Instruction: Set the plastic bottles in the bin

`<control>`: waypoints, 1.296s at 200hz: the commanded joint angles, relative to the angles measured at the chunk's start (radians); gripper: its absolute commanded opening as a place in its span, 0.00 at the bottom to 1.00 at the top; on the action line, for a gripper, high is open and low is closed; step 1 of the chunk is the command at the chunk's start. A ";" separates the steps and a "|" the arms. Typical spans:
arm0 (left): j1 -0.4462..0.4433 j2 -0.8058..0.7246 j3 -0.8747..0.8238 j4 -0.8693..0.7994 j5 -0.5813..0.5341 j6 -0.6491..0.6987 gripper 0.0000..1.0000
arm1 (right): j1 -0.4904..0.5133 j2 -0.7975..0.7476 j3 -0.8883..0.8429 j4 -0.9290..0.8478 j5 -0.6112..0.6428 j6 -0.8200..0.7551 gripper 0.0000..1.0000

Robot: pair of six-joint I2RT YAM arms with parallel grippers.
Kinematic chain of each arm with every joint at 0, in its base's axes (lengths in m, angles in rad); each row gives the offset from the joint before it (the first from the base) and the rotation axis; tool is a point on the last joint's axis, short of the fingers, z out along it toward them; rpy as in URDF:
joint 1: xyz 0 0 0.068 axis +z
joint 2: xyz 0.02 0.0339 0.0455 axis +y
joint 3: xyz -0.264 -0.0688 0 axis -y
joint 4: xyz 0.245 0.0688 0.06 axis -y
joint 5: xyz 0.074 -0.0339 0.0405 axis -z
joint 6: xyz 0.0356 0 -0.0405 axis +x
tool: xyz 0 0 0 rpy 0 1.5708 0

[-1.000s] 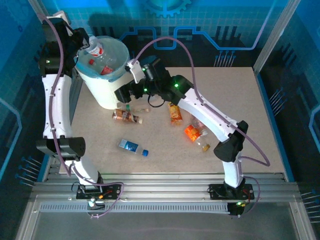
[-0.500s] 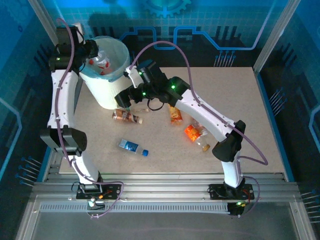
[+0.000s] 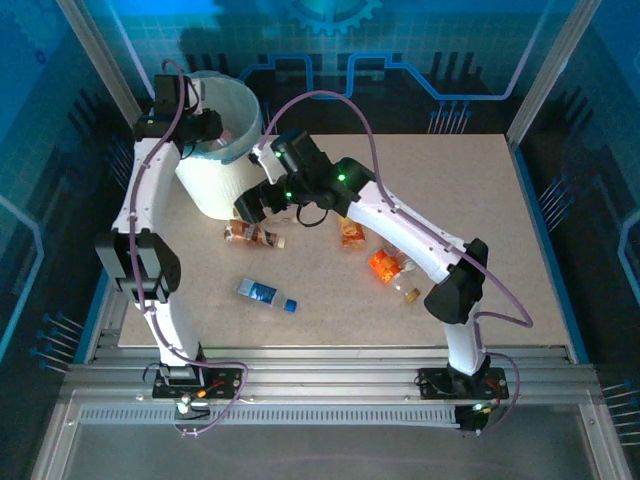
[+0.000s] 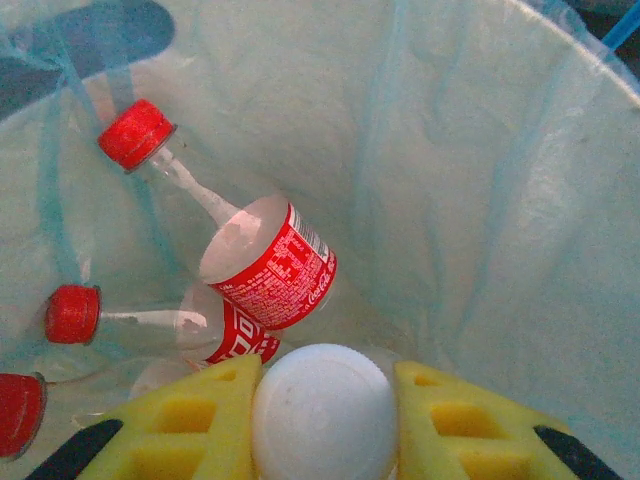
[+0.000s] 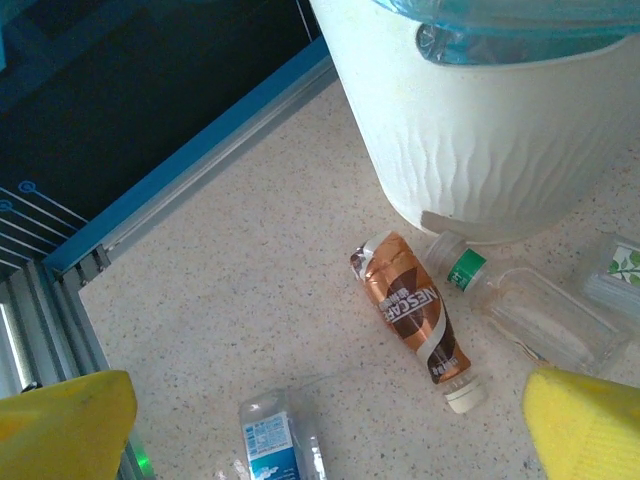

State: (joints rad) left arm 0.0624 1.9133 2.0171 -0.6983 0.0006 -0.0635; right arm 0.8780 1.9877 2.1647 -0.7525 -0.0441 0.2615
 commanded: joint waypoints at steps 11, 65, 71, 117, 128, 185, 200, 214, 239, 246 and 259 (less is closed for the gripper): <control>-0.009 0.066 -0.014 -0.056 0.066 0.033 0.06 | 0.003 -0.035 -0.014 -0.013 0.012 -0.011 1.00; -0.010 0.105 0.056 -0.112 0.088 0.056 0.17 | 0.000 -0.043 -0.011 -0.019 0.008 -0.015 1.00; -0.010 0.104 0.071 -0.121 0.091 0.056 0.21 | 0.002 -0.047 -0.009 -0.020 0.009 -0.016 1.00; -0.009 0.035 0.211 -0.136 0.100 0.011 0.60 | 0.001 -0.081 -0.006 -0.023 0.018 -0.024 1.00; -0.008 0.008 0.237 -0.130 0.091 0.000 0.67 | 0.000 -0.091 -0.007 -0.025 0.022 -0.027 1.00; -0.010 -0.187 0.228 -0.078 0.061 -0.040 0.75 | -0.009 -0.198 -0.089 -0.023 0.095 -0.042 1.00; -0.017 -0.262 0.175 -0.042 0.075 -0.060 0.74 | -0.026 -0.241 -0.138 -0.013 0.104 -0.038 1.00; -0.035 -0.342 0.101 -0.006 0.071 -0.059 0.74 | -0.042 -0.282 -0.193 -0.004 0.108 -0.035 1.00; -0.091 -0.502 -0.075 0.068 0.056 -0.038 0.73 | -0.083 -0.360 -0.310 0.008 0.124 -0.026 1.00; -0.117 -0.545 -0.132 0.088 0.053 -0.026 0.73 | -0.099 -0.382 -0.350 0.009 0.129 -0.022 1.00; -0.174 -0.619 -0.225 0.115 0.051 0.002 0.72 | -0.134 -0.423 -0.426 0.010 0.140 -0.009 1.00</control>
State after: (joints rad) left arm -0.0338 1.3891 1.9362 -0.6586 0.0635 -0.1009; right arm 0.7956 1.6367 1.8423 -0.7433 0.0566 0.2359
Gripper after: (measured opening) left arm 0.728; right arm 0.999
